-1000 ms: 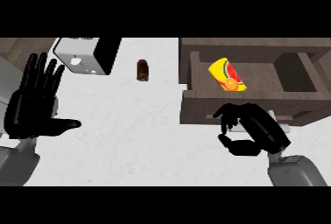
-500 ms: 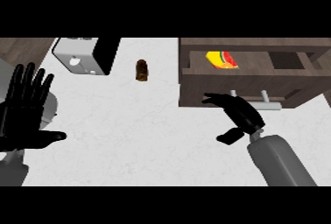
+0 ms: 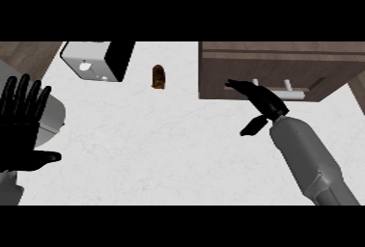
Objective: Pick up the cup, place it into the drawer and close the drawer
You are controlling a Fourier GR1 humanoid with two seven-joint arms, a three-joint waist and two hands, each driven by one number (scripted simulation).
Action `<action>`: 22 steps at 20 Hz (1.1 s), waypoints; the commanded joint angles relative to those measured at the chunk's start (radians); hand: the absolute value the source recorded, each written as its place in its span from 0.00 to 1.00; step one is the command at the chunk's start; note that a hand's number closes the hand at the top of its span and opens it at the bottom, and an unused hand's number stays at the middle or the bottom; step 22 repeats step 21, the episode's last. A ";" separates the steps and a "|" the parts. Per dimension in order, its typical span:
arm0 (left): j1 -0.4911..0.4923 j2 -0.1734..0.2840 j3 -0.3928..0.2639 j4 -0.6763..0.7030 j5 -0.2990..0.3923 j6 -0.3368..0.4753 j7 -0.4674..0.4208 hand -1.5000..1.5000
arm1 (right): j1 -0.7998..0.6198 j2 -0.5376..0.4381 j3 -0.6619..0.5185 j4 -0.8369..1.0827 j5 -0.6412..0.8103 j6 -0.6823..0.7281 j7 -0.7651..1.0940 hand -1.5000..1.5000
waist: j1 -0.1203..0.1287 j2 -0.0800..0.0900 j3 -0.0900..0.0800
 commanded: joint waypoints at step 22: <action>-0.056 -0.044 0.008 0.040 -0.056 -0.046 0.007 0.00 | -0.336 -0.197 -0.135 0.481 -0.009 0.070 -0.180 0.00 | 0.059 0.030 0.005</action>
